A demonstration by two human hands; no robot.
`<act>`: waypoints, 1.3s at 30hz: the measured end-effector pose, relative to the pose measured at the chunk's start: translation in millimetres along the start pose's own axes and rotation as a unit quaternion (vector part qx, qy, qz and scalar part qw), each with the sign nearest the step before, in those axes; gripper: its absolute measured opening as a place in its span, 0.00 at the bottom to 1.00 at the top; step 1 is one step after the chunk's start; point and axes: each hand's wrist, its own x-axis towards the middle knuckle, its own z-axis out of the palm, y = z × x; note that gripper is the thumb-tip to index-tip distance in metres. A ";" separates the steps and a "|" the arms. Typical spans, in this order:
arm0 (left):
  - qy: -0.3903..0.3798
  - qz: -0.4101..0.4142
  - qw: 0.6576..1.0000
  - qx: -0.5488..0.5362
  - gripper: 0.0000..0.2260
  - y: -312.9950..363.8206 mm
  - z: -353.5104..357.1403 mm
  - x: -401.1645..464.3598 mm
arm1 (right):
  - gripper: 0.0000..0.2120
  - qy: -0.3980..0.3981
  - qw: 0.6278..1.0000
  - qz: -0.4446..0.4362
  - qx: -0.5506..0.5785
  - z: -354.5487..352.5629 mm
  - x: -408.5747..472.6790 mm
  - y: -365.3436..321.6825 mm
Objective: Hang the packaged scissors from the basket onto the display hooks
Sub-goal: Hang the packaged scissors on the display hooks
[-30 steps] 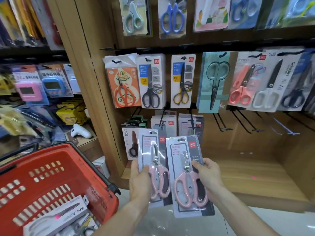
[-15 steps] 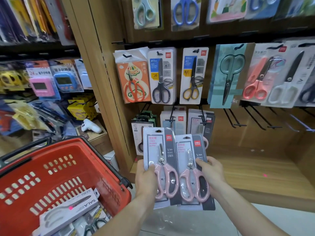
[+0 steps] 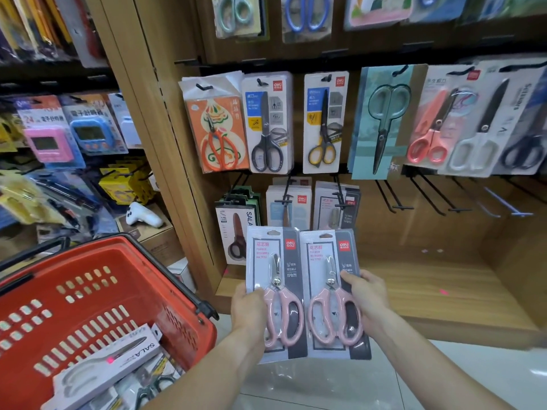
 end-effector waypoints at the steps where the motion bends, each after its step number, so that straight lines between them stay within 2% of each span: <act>1: 0.000 -0.002 1.000 -0.001 0.11 -1.4 0.8 1.3 | 0.03 0.003 1.000 0.006 0.004 -2.9 2.0 2.1; 10: -0.018 -0.021 0.999 0.022 0.08 -3.5 7.2 1.2 | 0.02 0.009 0.999 0.039 0.010 -28.1 7.1 9.0; 14: -0.023 -0.018 0.999 0.014 0.08 -0.9 10.1 -0.7 | 0.04 -0.018 0.999 -0.018 0.037 -26.2 13.4 -12.6; 18: -0.034 -0.012 0.999 0.005 0.09 0.6 14.4 1.1 | 0.05 -0.029 0.997 -0.074 0.007 -16.0 22.5 -30.3; 25: -0.048 -0.019 0.999 -0.011 0.09 -1.6 20.9 4.1 | 0.04 -0.021 0.998 -0.061 -0.014 -7.8 34.6 -30.7; 33: -0.070 -0.004 0.997 -0.032 0.08 -4.6 29.1 13.1 | 0.04 0.002 0.998 -0.065 0.013 -8.1 44.6 -28.4; 39: -0.088 0.002 0.995 -0.054 0.07 -2.0 36.6 16.3 | 0.06 -0.001 0.997 -0.078 -0.005 1.6 72.6 -45.9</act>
